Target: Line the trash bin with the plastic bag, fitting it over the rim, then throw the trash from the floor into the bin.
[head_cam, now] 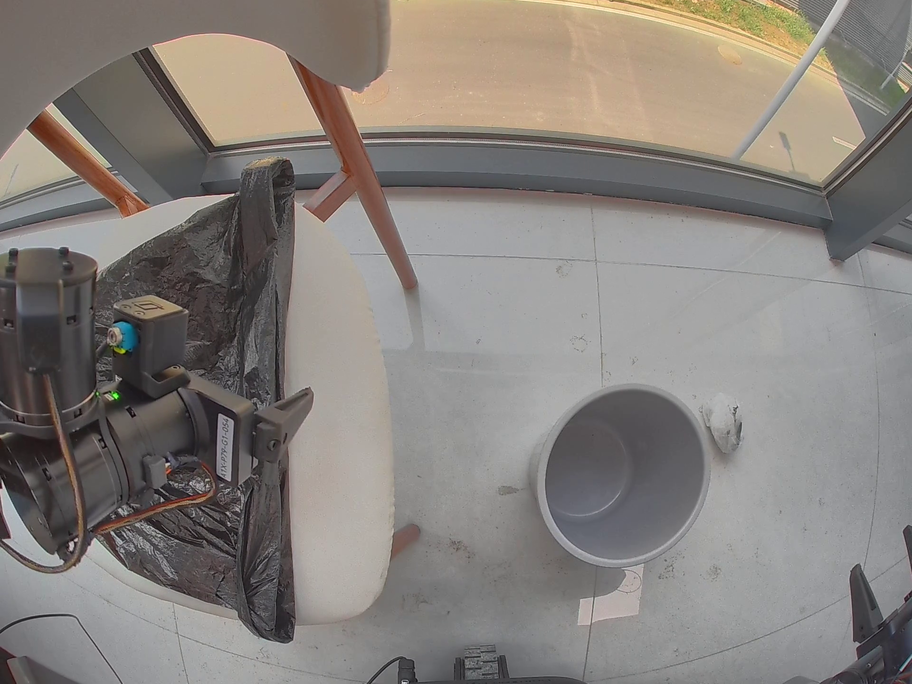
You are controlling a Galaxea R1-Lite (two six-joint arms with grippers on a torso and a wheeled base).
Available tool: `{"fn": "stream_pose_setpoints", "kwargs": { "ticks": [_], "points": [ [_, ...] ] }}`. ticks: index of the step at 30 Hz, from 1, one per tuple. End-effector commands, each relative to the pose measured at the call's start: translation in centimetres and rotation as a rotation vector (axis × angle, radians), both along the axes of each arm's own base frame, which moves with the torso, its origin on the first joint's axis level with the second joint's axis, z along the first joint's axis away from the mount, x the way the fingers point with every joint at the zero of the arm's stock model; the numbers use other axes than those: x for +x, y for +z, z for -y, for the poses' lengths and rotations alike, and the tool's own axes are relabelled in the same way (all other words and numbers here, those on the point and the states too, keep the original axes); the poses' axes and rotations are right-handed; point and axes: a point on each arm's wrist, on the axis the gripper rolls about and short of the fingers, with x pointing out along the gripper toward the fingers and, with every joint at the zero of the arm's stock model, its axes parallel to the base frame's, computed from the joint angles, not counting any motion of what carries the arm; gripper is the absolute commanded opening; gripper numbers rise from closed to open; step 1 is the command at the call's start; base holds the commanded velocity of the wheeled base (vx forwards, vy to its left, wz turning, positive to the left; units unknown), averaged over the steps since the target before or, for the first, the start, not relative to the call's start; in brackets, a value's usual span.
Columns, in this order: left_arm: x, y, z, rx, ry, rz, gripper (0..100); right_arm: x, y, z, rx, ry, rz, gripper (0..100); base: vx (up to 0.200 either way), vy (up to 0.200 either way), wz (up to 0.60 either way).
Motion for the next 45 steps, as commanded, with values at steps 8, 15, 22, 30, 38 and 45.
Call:
{"fn": "stream_pose_setpoints", "kwargs": {
  "ticks": [8,15,22,30,38,45],
  "points": [
    [0.9,-1.4,0.8,0.044,0.041,-0.027,100,0.1,-0.5,0.0,0.001,0.001,-0.008,100,0.0,0.0,0.0],
    [1.5,-2.3,1.2,0.041,0.073,-0.031,0,0.1,-0.5,0.0,0.001,0.001,-0.006,100,0.0,0.0,0.0],
    [0.9,-4.0,0.6,0.06,0.079,-0.075,0,0.1,-0.5,0.0,0.001,0.001,-0.006,100,0.0,0.0,0.0],
    [-0.6,-1.4,-0.7,-0.019,0.074,0.008,0,0.1,-0.5,0.0,0.001,0.001,-0.006,100,0.0,0.0,0.0],
    [-5.5,2.2,-4.5,-0.154,-0.015,0.108,0,0.1,-0.5,0.0,0.001,0.001,-0.006,100,0.0,0.0,0.0],
    [-10.1,2.1,-7.8,-0.338,-0.172,-0.034,0,0.1,-0.5,0.0,0.001,0.001,-0.006,100,0.0,0.0,0.0]
  ]
}}
